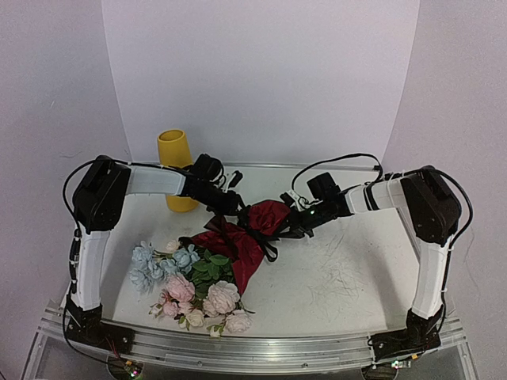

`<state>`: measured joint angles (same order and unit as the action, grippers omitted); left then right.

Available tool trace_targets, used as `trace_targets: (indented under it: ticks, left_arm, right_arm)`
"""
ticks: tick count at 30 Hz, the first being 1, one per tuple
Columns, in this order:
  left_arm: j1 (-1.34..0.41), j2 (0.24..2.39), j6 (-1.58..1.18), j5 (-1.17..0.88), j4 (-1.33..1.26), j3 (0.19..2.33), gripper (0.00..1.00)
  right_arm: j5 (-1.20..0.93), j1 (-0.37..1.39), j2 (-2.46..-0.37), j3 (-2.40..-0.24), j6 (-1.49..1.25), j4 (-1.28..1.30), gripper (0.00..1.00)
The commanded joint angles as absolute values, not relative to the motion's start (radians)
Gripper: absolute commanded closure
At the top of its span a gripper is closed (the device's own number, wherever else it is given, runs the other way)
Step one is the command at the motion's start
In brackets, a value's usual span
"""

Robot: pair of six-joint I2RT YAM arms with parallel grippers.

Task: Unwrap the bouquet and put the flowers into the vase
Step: Untie the ribbon from the wrapping paper.

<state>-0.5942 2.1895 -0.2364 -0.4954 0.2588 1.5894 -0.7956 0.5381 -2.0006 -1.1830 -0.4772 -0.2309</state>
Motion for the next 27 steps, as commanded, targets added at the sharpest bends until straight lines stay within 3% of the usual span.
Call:
trace_targets:
  ticks: [1, 6, 12, 24, 26, 27]
  left_arm:
    - [-0.600, 2.190, -0.234, -0.501, 0.272, 1.631, 0.65]
    - [-0.600, 2.177, -0.232, -0.485, 0.280, 1.639, 0.90]
    - [-0.600, 2.149, -0.226, -0.429, 0.291, 1.642, 1.00]
    - [-0.600, 2.104, -0.216, -0.355, 0.306, 1.624, 1.00]
    - [-0.600, 2.109, -0.227, -0.346, 0.314, 1.633, 0.87]
    - [-0.600, 2.110, -0.238, -0.335, 0.320, 1.638, 0.75]
  right_arm:
    - [-0.799, 0.535, -1.972, -1.224, -0.450, -0.187, 1.00]
    - [-0.797, 0.534, -1.979, -1.233, -0.444, -0.178, 1.00]
    - [-0.778, 0.524, -1.984, -1.238, -0.443, -0.170, 1.00]
    - [-0.771, 0.496, -1.991, -1.239, -0.442, -0.160, 1.00]
    - [-0.772, 0.496, -1.991, -1.242, -0.439, -0.158, 1.00]
    - [-0.772, 0.497, -1.991, -1.243, -0.438, -0.157, 1.00]
